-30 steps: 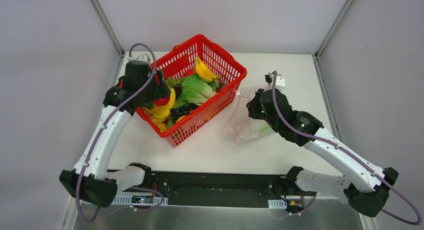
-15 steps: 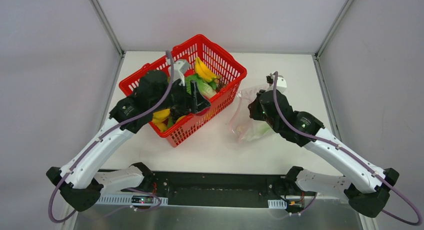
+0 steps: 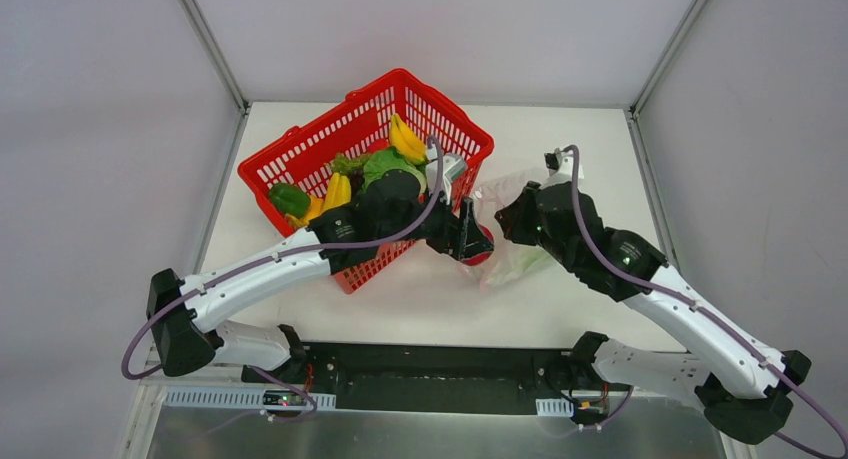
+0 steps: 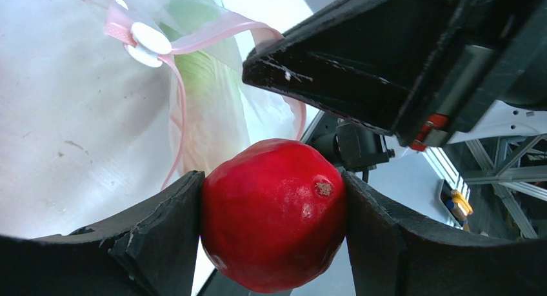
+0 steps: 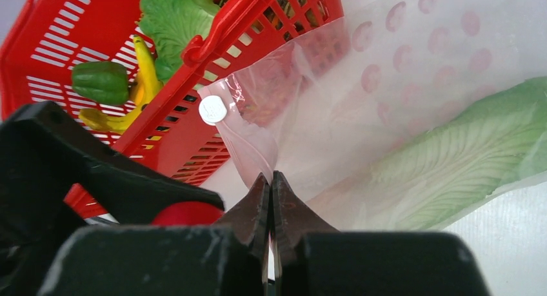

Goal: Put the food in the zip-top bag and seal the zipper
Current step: Place the fake vegetable in the zipper food storage bag.

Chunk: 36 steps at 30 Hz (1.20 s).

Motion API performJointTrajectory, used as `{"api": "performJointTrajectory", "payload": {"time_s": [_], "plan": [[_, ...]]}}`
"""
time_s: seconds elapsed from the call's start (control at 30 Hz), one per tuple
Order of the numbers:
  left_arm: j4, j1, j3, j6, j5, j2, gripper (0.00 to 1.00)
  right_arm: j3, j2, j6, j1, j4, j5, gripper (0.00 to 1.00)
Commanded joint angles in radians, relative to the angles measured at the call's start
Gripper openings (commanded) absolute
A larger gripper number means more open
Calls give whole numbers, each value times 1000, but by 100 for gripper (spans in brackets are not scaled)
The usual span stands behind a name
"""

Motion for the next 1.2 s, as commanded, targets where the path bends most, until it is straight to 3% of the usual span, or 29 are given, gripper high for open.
{"api": "performJointTrajectory", "payload": {"time_s": [0.0,0.2,0.43,0.63,0.93,1.17], "plan": [[210,-21,-27,-42,-66,16,24,53,-56,45,0,4,-33,0],[278,-31,-64,-84,-198,22,24,62,-84,96,0,-19,-90,0],[153,-34,14,-59,-319,47,24,64,-122,175,1,-6,-177,0],[50,-54,146,-17,-282,87,27,97,-131,205,1,-23,-125,0],[-31,-79,338,-31,-89,192,31,157,-160,198,3,-41,10,0],[-75,-78,312,-61,-172,185,33,195,-80,124,3,-70,-8,0]]}}
